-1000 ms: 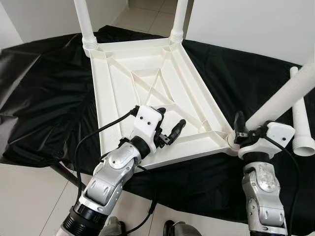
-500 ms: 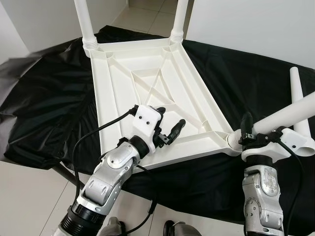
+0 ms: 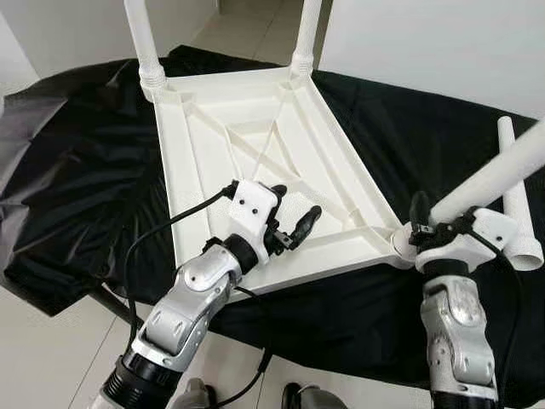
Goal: Building children table
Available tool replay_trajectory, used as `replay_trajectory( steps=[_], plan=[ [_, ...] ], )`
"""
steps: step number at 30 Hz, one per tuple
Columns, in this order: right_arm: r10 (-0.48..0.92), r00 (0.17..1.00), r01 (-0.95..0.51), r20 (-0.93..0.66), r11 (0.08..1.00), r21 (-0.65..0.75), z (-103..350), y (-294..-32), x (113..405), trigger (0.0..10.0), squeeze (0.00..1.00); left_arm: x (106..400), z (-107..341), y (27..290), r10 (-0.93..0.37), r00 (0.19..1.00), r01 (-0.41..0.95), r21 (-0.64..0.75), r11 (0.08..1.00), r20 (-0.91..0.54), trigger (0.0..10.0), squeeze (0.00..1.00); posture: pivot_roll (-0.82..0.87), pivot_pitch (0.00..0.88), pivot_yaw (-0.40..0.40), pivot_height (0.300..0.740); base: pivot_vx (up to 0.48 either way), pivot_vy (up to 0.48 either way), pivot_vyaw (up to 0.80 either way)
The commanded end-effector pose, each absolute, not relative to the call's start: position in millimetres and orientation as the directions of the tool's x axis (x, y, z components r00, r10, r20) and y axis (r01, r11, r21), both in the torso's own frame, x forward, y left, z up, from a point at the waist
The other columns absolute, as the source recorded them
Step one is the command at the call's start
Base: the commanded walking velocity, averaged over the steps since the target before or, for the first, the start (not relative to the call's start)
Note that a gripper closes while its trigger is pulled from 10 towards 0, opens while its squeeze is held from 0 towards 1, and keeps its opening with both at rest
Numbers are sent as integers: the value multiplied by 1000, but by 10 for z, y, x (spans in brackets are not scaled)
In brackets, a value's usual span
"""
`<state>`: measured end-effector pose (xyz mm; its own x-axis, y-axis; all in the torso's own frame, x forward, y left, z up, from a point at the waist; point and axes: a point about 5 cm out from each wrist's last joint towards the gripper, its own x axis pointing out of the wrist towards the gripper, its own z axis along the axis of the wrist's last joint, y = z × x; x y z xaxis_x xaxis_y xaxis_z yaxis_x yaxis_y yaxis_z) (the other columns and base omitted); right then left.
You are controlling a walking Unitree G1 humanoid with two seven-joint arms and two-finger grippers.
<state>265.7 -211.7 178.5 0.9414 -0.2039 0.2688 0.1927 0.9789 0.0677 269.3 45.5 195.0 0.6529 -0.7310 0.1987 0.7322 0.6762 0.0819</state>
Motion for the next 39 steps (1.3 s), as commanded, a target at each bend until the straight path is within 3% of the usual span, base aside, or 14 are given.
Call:
replay_trajectory(
  steps=[1, 15, 19, 21, 29, 39],
  plan=[
    [-207, 970, 208, 130, 978, 3, 1535, -2146, 2675, 10000, 0, 2646, 1936, 415, -797, 577, 794, 105, 599, 180, 10000, 0, 22, 157, -24, 740, 0, 0, 0],
    [-104, 981, 136, 163, 971, -197, 1558, -2064, 2639, 10000, 0, 2647, 1940, 435, -787, 590, 785, 97, 611, 182, 10000, 0, 21, 174, -26, 740, 0, 0, 0],
    [-141, 980, 159, 141, 979, -126, 1524, -2089, 2619, 10000, 0, 2648, 1944, 439, -786, 591, 785, 96, 612, 182, 10000, 0, 19, 178, -23, 740, 0, 0, 0],
    [-201, 973, 205, 112, 979, -22, 1485, -2169, 2607, 10000, 0, 2648, 1945, 440, -787, 590, 786, 95, 611, 182, 10000, 0, 19, 182, -20, 740, 0, 0, 0],
    [-306, 951, 300, 42, 947, 111, 1380, -2309, 2573, 10000, 0, 2651, 1951, 450, -787, 590, 786, 98, 611, 180, 10000, 0, 20, 186, -20, 740, 0, 0, 0],
    [-326, 945, 324, -16, 931, 165, 1415, -2349, 2645, 10000, 0, 2647, 1956, 454, -786, 592, 784, 96, 613, 182, 10000, 0, 18, 191, -21, 740, 0, 0, 0]
  ],
)
